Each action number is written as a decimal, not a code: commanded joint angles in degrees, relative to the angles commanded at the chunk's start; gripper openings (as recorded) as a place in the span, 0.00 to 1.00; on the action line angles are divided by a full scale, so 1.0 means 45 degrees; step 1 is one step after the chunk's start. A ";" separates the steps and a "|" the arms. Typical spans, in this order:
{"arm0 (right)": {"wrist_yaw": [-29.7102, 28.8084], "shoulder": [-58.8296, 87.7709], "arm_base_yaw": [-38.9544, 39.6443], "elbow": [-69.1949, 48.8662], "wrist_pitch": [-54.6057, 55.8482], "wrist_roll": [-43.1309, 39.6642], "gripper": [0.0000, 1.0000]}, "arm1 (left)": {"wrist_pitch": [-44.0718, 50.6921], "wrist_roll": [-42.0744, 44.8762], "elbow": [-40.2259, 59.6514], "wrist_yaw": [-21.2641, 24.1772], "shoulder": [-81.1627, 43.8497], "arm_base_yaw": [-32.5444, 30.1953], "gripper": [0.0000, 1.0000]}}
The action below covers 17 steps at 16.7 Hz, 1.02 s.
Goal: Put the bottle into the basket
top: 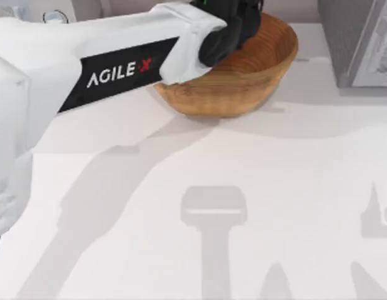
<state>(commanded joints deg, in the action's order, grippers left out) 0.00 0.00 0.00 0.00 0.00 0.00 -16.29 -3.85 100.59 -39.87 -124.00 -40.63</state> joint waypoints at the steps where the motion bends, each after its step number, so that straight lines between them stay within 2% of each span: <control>1: 0.0000 0.0000 0.0000 0.0000 0.0000 0.0000 1.00 | 0.0000 0.0000 0.0000 0.0000 0.0000 0.0000 0.23; 11: 0.0000 0.0000 0.0000 0.0000 0.0000 0.0000 1.00 | 0.0000 0.0000 0.0000 0.0000 0.0000 0.0000 0.98; 17: 0.0000 0.0000 0.0000 0.0000 0.0000 0.0000 1.00 | 0.0000 0.0000 0.0000 0.0000 0.0000 0.0000 1.00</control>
